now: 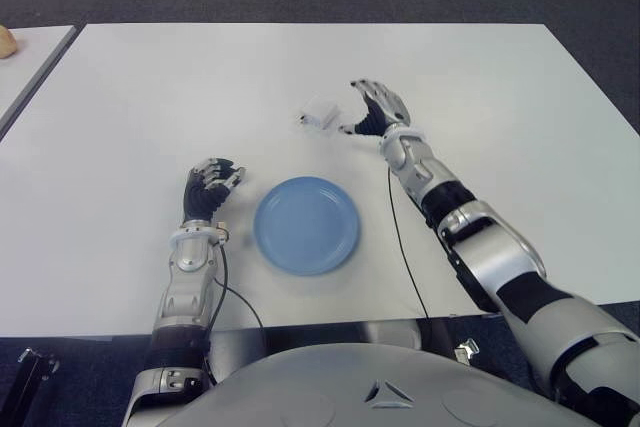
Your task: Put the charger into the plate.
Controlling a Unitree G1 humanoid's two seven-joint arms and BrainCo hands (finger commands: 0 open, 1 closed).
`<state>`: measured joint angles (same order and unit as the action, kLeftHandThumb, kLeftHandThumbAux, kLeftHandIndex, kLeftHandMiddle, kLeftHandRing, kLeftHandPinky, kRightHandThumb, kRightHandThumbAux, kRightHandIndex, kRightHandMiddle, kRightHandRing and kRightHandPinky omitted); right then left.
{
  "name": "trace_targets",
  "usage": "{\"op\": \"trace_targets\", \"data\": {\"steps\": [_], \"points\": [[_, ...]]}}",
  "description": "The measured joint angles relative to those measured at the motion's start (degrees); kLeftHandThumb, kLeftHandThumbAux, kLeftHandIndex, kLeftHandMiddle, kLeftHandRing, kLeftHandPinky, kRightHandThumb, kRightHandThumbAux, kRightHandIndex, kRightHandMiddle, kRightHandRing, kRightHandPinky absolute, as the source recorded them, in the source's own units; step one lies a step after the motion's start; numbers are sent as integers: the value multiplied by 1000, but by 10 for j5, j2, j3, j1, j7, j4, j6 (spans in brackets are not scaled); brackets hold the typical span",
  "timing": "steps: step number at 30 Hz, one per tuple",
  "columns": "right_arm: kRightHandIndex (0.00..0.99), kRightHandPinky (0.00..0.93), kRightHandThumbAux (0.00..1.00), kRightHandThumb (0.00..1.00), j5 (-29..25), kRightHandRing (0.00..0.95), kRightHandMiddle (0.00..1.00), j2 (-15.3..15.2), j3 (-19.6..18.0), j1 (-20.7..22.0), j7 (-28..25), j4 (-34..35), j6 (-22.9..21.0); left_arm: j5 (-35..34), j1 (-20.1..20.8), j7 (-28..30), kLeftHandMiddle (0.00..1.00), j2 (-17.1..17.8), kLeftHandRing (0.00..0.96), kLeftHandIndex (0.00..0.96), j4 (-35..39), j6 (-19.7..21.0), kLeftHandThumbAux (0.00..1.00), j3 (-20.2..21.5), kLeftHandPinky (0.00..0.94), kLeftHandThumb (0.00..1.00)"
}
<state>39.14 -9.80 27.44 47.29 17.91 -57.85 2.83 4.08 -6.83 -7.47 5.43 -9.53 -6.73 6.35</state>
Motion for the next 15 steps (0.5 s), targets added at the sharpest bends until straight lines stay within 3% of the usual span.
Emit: {"op": "trace_targets", "data": {"steps": [7, 15], "points": [[0, 0, 667, 233, 0, 0, 0, 15, 1, 61, 55, -86, 59, -1, -10, 0, 495, -2, 489, 425, 0, -14, 721, 4, 471, 703], [0, 0, 670, 205, 0, 0, 0, 38, 3, 114, 71, -146, 67, -1, -15, -1, 494, -5, 488, 424, 0, -19, 722, 7, 471, 702]]}}
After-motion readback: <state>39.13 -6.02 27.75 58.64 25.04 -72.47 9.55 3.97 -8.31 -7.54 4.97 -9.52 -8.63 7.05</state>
